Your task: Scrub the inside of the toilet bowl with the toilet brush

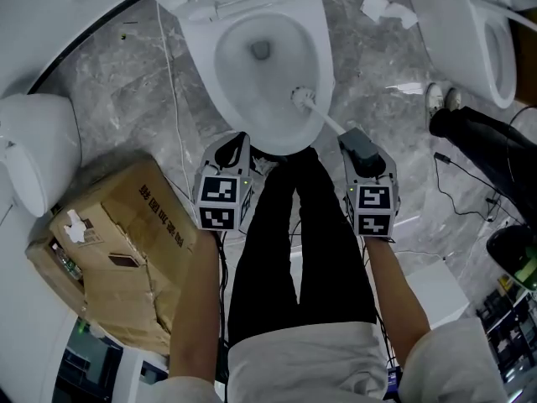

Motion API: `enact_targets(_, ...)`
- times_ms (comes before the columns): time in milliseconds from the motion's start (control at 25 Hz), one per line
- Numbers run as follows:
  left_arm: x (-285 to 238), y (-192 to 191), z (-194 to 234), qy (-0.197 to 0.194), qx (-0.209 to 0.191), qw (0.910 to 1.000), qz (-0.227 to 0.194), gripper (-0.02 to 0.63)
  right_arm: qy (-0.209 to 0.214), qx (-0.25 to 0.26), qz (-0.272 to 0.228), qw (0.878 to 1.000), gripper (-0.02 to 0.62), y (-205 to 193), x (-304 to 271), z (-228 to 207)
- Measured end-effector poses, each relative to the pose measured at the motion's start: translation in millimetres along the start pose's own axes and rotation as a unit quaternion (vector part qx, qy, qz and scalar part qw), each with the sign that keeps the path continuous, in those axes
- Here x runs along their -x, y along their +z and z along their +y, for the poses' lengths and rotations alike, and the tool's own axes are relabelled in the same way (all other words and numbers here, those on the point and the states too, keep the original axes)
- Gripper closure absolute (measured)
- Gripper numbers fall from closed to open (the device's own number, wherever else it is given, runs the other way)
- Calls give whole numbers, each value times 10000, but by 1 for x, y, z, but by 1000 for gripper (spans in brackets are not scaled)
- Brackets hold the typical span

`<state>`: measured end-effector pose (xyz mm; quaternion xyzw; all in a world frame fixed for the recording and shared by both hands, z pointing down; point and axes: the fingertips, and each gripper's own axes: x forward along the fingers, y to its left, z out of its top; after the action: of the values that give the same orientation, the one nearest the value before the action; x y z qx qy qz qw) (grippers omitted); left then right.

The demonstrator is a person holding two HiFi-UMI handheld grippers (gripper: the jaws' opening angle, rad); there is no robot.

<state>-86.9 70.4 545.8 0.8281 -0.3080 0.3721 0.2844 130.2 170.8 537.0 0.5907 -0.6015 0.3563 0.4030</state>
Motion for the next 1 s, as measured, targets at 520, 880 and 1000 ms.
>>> enact_targets(520,-6,-1,8,167,45,9998,-15,580,18,-269,250,9993,390,-15,11,17)
enact_targets(880,2,-5,12,286,466,9984,-150,580,101,293,352,9989,391,-18,15,20)
enact_targets(1000,5,-18,12,281,587,9978,-101,580,161,459,419,9979,391,-27,16,21)
